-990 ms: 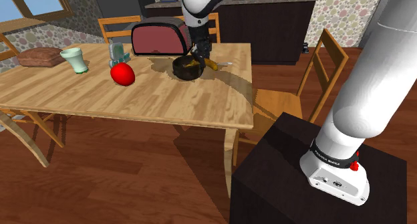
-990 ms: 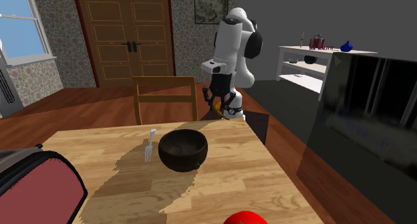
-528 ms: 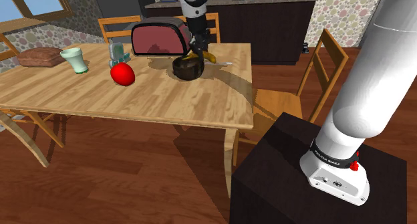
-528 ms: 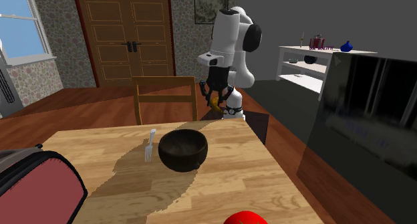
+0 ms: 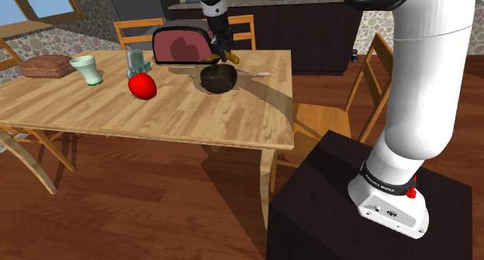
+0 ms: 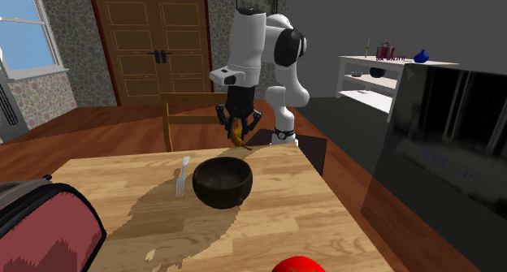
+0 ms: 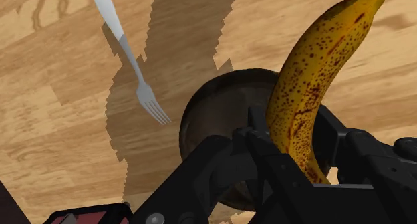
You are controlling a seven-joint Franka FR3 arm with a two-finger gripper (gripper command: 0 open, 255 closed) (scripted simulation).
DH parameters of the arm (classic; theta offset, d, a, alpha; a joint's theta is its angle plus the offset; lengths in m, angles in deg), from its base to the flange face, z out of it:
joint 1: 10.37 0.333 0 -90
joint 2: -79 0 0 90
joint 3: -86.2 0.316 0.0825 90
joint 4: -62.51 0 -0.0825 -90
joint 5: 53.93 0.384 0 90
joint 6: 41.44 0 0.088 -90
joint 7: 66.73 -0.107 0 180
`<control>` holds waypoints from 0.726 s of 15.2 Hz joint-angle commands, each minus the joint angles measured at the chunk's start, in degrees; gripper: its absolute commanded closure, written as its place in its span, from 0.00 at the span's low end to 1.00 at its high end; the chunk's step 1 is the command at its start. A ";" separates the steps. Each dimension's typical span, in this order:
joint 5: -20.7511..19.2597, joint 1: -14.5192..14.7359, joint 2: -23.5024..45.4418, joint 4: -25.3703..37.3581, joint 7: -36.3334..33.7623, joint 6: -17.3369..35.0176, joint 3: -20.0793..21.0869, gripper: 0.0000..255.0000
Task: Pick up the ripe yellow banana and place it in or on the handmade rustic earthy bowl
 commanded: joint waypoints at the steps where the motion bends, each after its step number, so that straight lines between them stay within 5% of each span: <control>1: -0.22 -0.38 4.75 7.12 1.32 -2.19 -0.43 1.00; 4: -0.55 -0.66 14.36 22.08 3.49 -7.27 -1.08 1.00; 6: -0.81 -0.45 24.83 39.62 5.56 -14.08 -1.69 1.00; 11: -0.72 -0.99 21.48 29.93 4.57 -7.83 -1.49 1.00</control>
